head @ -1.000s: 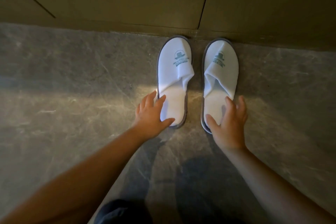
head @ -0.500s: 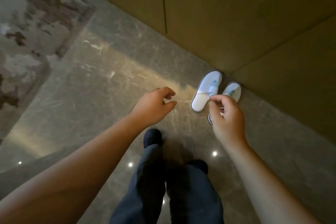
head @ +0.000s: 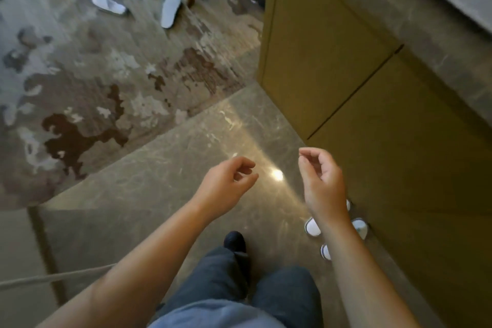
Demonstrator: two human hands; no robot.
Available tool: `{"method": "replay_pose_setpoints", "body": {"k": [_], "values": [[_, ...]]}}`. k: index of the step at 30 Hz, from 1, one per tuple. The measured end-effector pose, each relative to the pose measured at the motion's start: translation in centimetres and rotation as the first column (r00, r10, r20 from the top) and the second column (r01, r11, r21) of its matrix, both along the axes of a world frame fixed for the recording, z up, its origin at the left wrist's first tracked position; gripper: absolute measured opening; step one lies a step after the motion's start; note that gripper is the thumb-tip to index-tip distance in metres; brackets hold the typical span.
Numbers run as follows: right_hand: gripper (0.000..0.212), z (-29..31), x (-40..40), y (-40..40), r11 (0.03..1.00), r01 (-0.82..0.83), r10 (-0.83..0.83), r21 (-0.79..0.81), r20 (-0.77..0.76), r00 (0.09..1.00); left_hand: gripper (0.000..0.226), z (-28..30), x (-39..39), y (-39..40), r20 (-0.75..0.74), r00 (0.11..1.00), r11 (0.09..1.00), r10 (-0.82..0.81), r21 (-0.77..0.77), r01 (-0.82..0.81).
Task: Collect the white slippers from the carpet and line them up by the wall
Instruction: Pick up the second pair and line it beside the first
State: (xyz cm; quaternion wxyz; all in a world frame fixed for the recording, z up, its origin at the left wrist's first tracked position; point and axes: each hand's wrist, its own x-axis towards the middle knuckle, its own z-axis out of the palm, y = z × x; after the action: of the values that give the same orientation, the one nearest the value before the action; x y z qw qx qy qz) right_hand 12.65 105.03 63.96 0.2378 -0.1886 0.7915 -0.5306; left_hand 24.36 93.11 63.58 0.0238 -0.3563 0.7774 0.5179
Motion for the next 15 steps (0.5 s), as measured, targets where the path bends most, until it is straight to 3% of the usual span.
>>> {"method": "replay_pose_setpoints", "body": {"k": [4, 8, 15], "values": [[0.024, 1.6, -1.5, -5.3, 0.995, -0.084, 0.085, 0.052, -0.003, 0.996, 0.029, 2.2, -0.4, -6.3, -0.012, 0.998, 0.997, 0.059, -0.049, -0.060], [0.021, 1.6, -3.6, -10.9, 0.975, -0.192, 0.196, 0.109, -0.023, 0.980, 0.030, 3.5, -1.4, -13.4, -0.087, 0.986, 0.964, 0.146, -0.210, -0.161], [0.012, 1.2, -7.5, -29.4, 0.874, -0.461, 0.474, 0.152, -0.062, 0.878, 0.029, 3.7, -3.0, -28.3, -0.114, 0.914, 0.855, 0.389, -0.325, -0.404]]}}
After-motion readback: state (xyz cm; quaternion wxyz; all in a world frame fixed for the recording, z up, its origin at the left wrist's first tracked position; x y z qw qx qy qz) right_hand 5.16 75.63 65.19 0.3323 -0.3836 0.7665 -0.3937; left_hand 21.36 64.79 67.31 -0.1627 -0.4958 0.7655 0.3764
